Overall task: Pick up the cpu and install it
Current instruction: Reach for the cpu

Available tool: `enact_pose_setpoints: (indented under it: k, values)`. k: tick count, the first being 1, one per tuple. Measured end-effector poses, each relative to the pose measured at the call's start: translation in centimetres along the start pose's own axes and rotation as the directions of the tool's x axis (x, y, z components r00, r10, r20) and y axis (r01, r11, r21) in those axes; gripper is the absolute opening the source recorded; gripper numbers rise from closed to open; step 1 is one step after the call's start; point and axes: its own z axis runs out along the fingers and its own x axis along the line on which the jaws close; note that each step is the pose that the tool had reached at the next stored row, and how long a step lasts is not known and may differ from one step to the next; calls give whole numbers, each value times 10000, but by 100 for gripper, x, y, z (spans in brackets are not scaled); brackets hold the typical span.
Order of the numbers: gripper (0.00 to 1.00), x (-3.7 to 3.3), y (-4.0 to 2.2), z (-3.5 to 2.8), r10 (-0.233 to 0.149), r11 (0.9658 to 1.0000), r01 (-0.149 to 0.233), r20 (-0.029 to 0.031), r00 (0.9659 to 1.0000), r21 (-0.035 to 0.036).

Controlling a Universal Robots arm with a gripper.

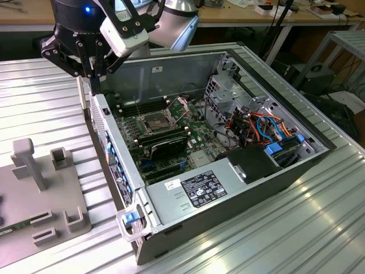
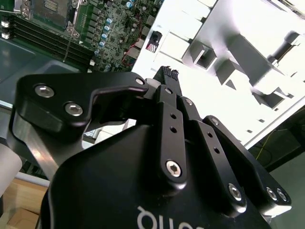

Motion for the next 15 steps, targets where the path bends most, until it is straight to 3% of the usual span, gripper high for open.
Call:
enact_pose_setpoints:
  k: [15]
  values:
    - [11, 77, -6, -2, -1, 10000, 1, 0, 10000, 0]
